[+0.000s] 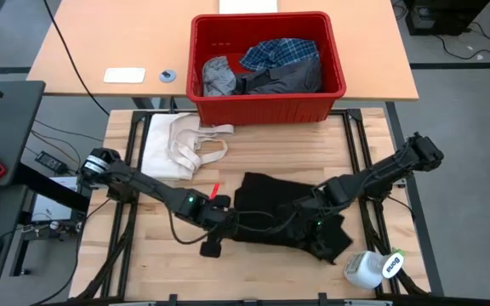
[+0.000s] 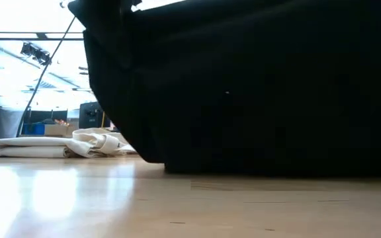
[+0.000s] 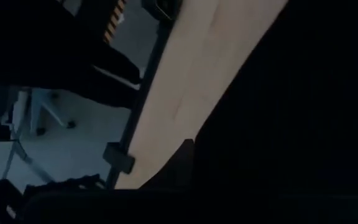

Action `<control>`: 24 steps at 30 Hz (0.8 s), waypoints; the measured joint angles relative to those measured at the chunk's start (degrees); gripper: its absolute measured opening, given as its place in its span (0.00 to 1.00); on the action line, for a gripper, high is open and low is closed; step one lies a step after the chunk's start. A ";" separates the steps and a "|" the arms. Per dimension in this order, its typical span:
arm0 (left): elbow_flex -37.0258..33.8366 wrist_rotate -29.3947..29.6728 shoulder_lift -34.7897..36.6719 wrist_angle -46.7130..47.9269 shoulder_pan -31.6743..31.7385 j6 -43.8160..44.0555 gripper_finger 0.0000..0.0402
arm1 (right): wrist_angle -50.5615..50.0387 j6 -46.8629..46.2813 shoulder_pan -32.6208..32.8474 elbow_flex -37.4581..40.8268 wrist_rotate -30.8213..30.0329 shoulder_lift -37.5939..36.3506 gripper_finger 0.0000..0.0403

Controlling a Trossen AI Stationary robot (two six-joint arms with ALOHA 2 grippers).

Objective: Fold Laundry from Bin
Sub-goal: Fold the black shirt

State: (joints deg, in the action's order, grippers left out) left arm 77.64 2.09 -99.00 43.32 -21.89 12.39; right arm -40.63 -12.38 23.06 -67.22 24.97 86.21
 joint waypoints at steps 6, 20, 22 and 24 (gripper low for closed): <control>-1.24 0.16 -0.05 1.60 0.00 -0.09 0.03 | 0.49 -3.37 1.56 0.00 -2.40 0.00 0.17; -0.83 -6.18 -0.02 3.06 -4.51 3.95 0.51 | -7.07 -10.28 1.70 -0.02 -0.52 -0.31 0.49; 0.17 -6.25 -0.01 3.32 -5.03 5.47 0.61 | -8.17 -10.22 2.19 0.52 -9.55 -0.33 0.49; 1.36 -6.11 0.02 3.07 -4.98 7.81 0.69 | -8.17 -11.40 2.31 2.68 -16.18 -0.35 0.49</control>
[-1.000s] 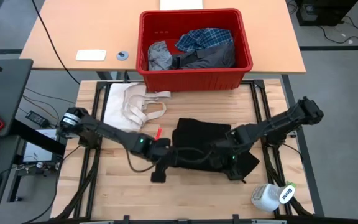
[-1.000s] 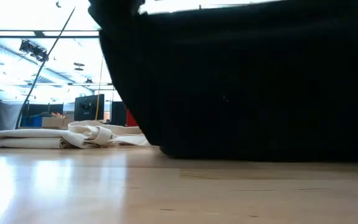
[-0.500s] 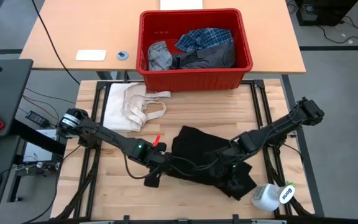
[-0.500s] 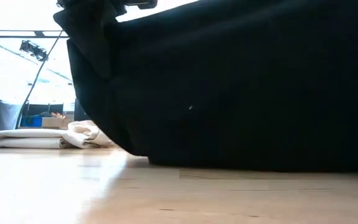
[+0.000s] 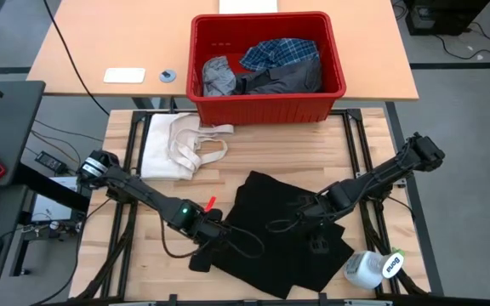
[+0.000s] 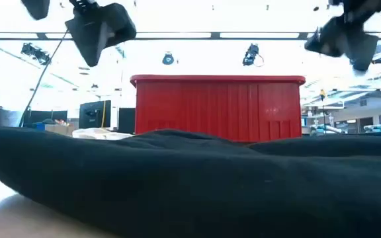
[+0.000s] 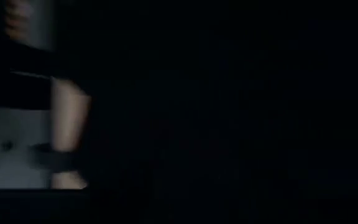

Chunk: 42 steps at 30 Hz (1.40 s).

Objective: Fold Laundry from Bin
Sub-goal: Fold the black shirt

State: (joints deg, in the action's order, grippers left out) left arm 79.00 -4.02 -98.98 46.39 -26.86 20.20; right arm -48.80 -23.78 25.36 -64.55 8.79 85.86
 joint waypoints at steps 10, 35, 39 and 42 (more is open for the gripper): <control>0.20 7.29 -5.10 -17.18 4.56 4.18 0.76 | 12.87 -6.57 -4.07 19.50 -1.65 0.11 0.49; 0.00 19.31 -6.54 -4.49 25.19 -4.63 0.73 | 11.78 13.04 -30.83 13.16 -16.85 -4.29 0.49; 0.17 15.75 -0.71 -12.44 23.10 -3.09 0.73 | 7.36 9.94 -30.75 11.14 -13.70 -10.41 0.49; 0.17 13.24 0.28 -20.91 20.58 -2.81 0.73 | 4.04 2.41 -30.51 12.33 -5.39 -14.38 0.49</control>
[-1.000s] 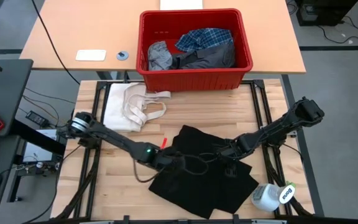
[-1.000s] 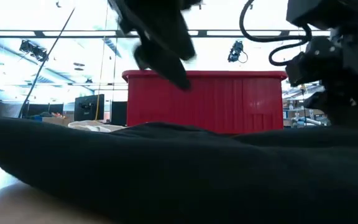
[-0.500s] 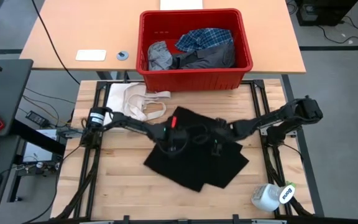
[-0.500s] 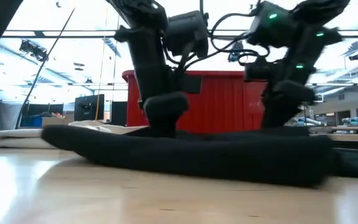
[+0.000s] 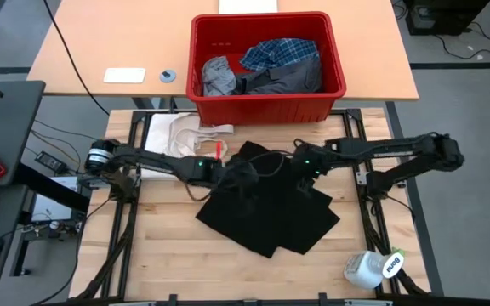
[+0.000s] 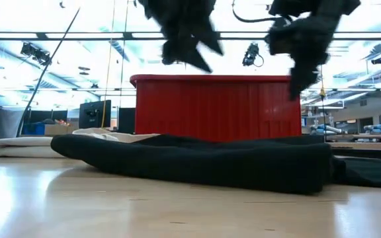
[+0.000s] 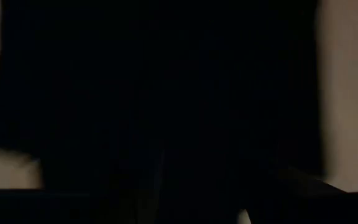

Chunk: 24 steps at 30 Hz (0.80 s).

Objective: Fold Laundry from Bin
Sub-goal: Fold the black shirt

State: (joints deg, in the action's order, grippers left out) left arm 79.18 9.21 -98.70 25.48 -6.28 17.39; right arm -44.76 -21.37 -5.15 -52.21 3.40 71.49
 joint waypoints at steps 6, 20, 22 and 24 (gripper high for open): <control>0.06 0.07 -2.24 -17.95 -4.20 2.80 0.73 | -8.42 -10.79 5.30 8.75 6.42 -6.59 0.49; 8.19 -4.82 -20.87 -31.38 -6.26 10.56 0.73 | -9.00 -18.51 11.02 21.09 -3.54 -10.36 0.49; 11.12 -4.93 -23.03 -30.86 -6.46 10.39 0.73 | -6.68 -18.61 11.02 23.13 -2.80 -9.23 0.49; 13.96 -5.00 -25.26 -29.31 -6.44 9.46 0.73 | -6.63 -19.66 11.02 24.20 -3.59 -8.01 0.49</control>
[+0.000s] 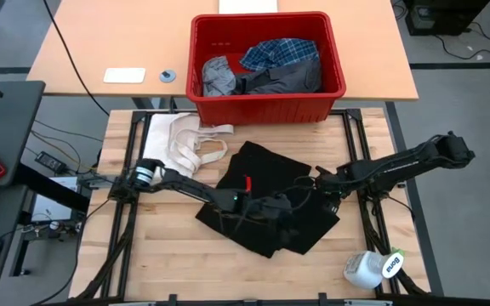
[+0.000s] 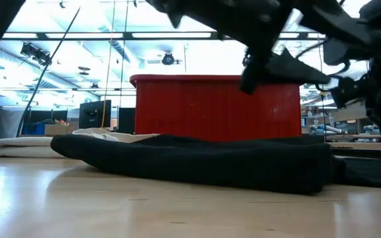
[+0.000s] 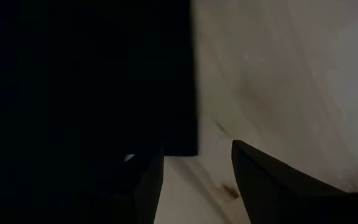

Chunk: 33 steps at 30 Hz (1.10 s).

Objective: Fold Laundry from Bin
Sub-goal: Fold the black shirt

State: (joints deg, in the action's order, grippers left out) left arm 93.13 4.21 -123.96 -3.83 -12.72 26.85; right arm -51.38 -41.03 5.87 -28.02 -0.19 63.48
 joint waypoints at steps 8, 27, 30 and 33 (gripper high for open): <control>15.28 -4.41 -11.07 6.79 0.12 -6.64 0.73 | 2.20 -0.33 -0.04 1.71 -1.44 0.71 0.49; 21.76 -3.89 -20.27 19.26 -0.36 -15.33 0.53 | 7.87 0.67 -0.03 2.97 1.12 1.64 0.02; 21.76 -3.68 -20.20 20.74 -0.20 -17.03 0.29 | 7.73 0.67 -0.04 2.42 1.41 1.75 0.03; 22.09 -3.92 -19.24 22.57 -0.12 -15.68 0.06 | 6.52 1.27 -0.04 0.88 2.96 1.86 0.02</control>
State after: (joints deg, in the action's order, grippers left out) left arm 115.22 0.30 -143.20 18.74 -12.84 11.17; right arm -44.86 -39.76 5.82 -27.13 2.76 65.34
